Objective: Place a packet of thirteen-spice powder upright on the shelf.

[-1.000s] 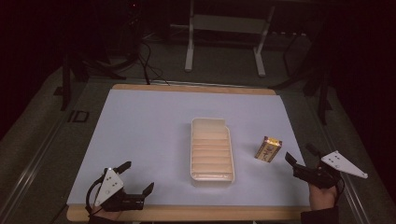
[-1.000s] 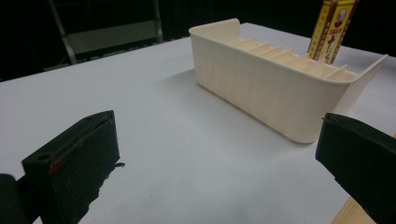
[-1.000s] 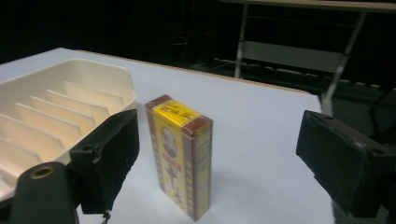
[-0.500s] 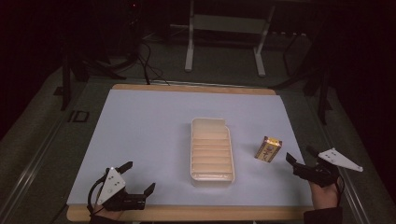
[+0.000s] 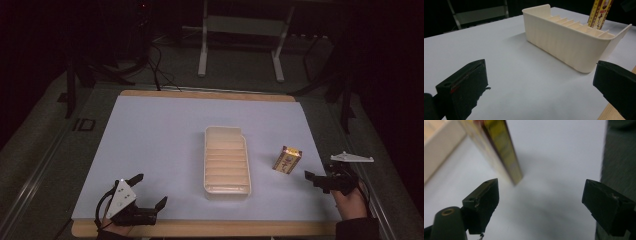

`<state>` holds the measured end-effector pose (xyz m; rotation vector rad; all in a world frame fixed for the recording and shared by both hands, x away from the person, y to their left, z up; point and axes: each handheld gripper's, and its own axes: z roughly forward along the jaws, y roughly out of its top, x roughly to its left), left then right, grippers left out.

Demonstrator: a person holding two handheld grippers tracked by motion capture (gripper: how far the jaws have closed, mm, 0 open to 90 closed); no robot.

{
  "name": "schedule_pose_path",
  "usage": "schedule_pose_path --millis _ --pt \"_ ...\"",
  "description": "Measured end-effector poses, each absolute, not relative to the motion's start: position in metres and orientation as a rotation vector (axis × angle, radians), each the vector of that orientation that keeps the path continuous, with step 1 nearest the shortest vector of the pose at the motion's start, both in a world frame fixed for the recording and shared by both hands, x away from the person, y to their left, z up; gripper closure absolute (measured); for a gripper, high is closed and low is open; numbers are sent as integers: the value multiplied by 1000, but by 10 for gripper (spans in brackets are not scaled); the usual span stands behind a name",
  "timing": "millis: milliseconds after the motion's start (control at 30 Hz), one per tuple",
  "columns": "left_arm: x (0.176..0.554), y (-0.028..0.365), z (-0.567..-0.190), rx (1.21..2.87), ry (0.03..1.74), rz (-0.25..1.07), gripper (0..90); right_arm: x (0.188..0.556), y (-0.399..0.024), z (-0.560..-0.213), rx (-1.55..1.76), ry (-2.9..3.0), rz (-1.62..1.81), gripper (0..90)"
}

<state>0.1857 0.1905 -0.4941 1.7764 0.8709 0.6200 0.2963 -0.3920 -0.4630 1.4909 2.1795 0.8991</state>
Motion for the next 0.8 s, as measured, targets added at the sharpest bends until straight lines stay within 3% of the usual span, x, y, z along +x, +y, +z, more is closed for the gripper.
schedule_pose_path --millis 800 --pt "186 190 -495 1787 875 616 0 307 -387 -474 1515 2729 364 139"
